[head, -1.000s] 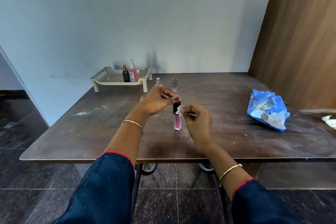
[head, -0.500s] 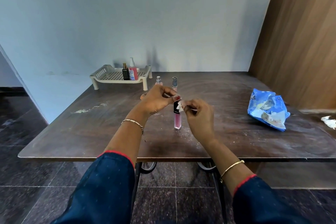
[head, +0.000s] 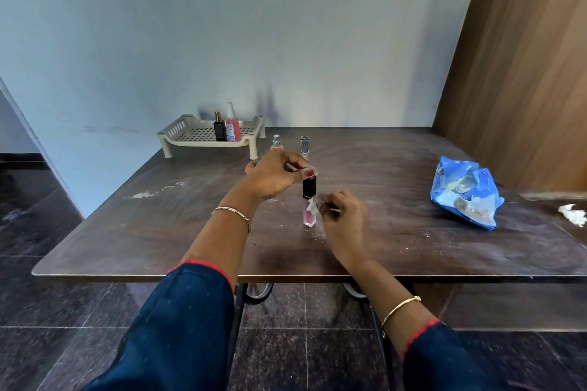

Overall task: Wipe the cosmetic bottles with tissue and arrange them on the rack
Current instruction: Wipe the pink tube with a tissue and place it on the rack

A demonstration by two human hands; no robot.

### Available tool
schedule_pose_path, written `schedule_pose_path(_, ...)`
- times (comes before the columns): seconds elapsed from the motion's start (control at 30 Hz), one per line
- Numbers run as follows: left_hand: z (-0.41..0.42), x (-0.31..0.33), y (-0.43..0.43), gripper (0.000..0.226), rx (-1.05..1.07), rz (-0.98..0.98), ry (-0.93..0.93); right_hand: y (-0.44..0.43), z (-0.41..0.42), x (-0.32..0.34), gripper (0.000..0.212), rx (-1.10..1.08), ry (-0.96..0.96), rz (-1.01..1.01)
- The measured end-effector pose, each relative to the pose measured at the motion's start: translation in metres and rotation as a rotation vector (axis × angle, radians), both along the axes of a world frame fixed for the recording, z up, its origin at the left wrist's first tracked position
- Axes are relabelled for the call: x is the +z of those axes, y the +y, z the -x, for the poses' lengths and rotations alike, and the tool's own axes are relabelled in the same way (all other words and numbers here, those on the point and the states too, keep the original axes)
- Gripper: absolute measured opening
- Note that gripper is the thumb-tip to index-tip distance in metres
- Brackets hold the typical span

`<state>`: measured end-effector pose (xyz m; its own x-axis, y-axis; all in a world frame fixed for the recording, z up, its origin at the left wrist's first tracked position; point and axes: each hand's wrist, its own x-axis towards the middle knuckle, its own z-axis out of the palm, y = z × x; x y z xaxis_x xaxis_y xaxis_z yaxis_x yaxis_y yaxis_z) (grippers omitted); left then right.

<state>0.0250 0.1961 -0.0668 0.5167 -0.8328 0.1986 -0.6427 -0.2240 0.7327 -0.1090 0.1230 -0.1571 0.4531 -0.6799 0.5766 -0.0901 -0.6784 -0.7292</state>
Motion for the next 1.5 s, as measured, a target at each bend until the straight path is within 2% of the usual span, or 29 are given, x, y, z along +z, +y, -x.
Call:
schedule_pose_path(0.07,0.000,0.001,0.000,0.012,-0.004,-0.005,0.000,-0.002,0.002,0.002,0.018,0.005,0.026,-0.020)
schedule_pose_path(0.23,0.002,0.002,-0.002,0.008,-0.007,-0.026,-0.021,0.001,-0.005,0.030,0.010,-0.039,-0.069,0.009)
schedule_pose_path(0.37,0.000,0.001,-0.002,0.004,0.023,-0.031,-0.037,0.006,-0.007,0.022,0.012,-0.050,-0.074,0.042)
schedule_pose_path(0.53,0.003,0.003,-0.002,0.007,0.042,-0.037,-0.071,0.003,0.002,0.004,0.019,0.033,0.072,-0.085)
schedule_pose_path(0.6,0.006,0.005,-0.003,0.010,0.065,-0.048,-0.130,-0.003,0.001,0.011,0.017,0.024,0.114,-0.102)
schedule_pose_path(0.73,0.011,0.009,-0.005,0.004,0.131,-0.088,-0.328,-0.002,0.002,0.022,0.017,-0.032,0.069,0.000)
schedule_pose_path(0.87,0.020,0.014,-0.007,0.008,0.154,-0.135,-0.505,0.005,0.009,0.004,0.011,0.068,0.220,0.064)
schedule_pose_path(1.0,0.024,0.014,-0.008,0.009,0.182,-0.114,-0.566,-0.004,0.013,0.000,0.014,-0.006,0.186,-0.002)
schedule_pose_path(1.1,0.027,0.013,-0.004,0.015,0.173,-0.112,-0.547,-0.014,0.015,0.005,0.015,-0.051,0.085,-0.229)
schedule_pose_path(1.17,0.027,0.012,-0.002,0.015,0.165,-0.104,-0.510,-0.017,0.018,0.008,0.007,-0.037,-0.035,-0.437)
schedule_pose_path(1.23,0.025,0.010,0.000,0.006,0.162,-0.072,-0.447,-0.014,0.022,0.014,0.003,0.057,-0.214,-0.681)
schedule_pose_path(1.3,0.022,0.009,0.002,0.002,0.150,-0.060,-0.353,-0.012,0.023,0.020,0.005,0.151,-0.351,-0.823)
schedule_pose_path(1.37,0.017,0.007,0.003,0.006,0.116,-0.035,-0.246,-0.011,0.020,0.025,0.009,0.203,-0.377,-0.827)
schedule_pose_path(1.5,0.011,0.001,0.002,0.013,0.012,0.086,-0.064,-0.009,0.002,0.036,0.010,0.183,-0.325,-0.660)
